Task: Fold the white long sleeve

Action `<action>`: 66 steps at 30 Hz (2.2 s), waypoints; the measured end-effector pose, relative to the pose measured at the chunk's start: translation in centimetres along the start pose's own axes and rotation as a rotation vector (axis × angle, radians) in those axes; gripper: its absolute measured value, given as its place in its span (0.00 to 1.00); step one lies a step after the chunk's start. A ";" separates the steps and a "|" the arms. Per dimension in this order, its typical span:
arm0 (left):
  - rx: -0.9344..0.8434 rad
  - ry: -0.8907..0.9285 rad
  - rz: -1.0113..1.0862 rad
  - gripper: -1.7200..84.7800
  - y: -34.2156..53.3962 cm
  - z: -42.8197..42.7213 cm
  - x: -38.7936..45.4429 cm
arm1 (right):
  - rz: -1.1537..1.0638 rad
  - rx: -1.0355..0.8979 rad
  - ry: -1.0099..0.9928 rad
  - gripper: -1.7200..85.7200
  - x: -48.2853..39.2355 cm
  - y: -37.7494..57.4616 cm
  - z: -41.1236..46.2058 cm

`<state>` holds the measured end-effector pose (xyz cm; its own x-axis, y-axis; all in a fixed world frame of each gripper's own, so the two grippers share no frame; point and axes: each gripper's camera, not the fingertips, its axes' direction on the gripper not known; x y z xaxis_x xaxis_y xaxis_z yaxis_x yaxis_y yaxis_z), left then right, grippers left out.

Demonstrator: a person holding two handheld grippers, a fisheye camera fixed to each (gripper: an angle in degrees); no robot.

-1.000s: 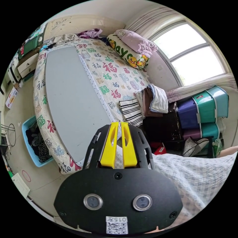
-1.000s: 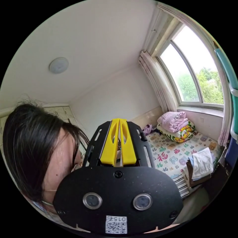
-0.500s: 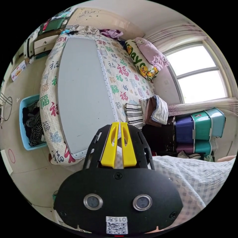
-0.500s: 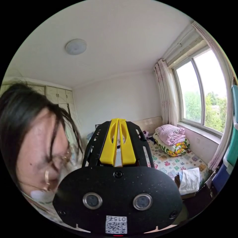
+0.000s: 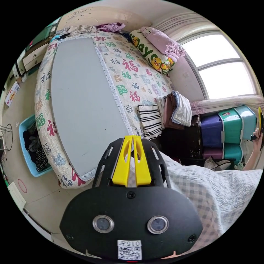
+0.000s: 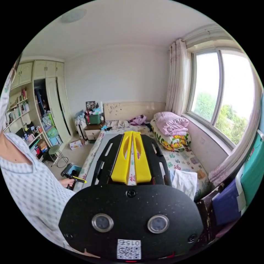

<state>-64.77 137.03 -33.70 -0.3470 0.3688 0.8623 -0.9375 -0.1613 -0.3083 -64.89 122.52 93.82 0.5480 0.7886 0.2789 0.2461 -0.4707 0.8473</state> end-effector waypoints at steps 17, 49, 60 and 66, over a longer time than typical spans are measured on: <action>-0.199 0.274 0.190 0.08 -31.7 15.2 39.8 | 0.659 -0.502 -0.136 0.15 39.5 7.1 32.6; -0.414 0.177 0.107 0.01 -49.7 32.6 72.5 | -0.206 -0.893 0.200 0.08 45.0 9.9 60.8; -0.351 0.263 0.097 0.03 -52.6 36.7 74.2 | 0.460 -0.618 -0.034 0.02 57.9 6.0 52.0; -0.327 0.179 0.135 0.08 -51.9 41.4 73.6 | 0.507 -0.505 0.142 0.02 63.4 4.2 44.9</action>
<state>-40.58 134.64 62.46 -0.4393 0.5229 0.7304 -0.8319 0.0700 -0.5505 6.77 152.77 94.73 0.3789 0.5820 0.7195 -0.4280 -0.5792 0.6938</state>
